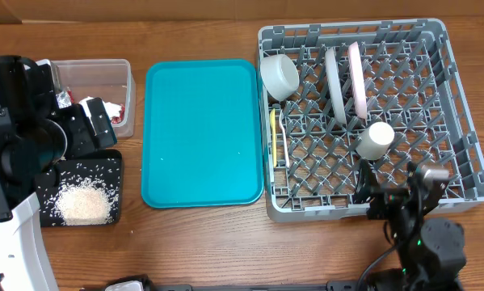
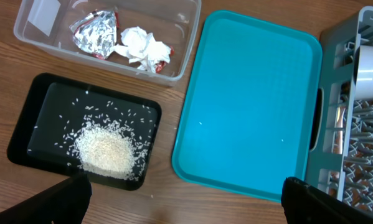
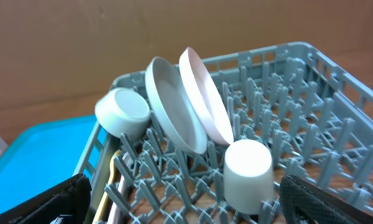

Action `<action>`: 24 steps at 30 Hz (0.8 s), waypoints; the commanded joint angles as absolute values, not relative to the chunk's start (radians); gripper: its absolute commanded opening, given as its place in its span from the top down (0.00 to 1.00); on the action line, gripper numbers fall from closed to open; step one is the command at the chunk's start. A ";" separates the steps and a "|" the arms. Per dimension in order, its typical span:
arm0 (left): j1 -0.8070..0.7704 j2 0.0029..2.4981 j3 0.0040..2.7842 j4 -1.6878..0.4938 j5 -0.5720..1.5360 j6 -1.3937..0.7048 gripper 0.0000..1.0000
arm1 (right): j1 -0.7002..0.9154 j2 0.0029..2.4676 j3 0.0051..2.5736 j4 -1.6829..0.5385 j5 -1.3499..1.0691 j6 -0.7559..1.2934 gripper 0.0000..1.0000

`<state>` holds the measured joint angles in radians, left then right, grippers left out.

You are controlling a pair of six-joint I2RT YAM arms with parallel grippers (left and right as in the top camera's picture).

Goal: Sort waste into correct bins and load items into the dishwasher rack

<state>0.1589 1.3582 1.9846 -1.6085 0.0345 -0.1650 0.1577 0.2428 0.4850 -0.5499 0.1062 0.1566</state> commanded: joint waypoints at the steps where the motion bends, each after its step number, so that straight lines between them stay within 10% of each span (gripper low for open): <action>1: 0.157 1.362 1.983 -1.608 0.042 -0.161 0.00 | 0.155 0.110 0.374 -0.516 0.072 0.160 0.00; 24: 0.157 1.362 1.983 -1.608 0.042 -0.160 0.00 | 0.155 0.003 0.008 -0.080 0.020 0.160 0.00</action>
<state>0.1589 1.3590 1.9846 -1.6085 0.0341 -0.1650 0.1577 0.0135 0.0185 -0.0875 0.0288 0.1566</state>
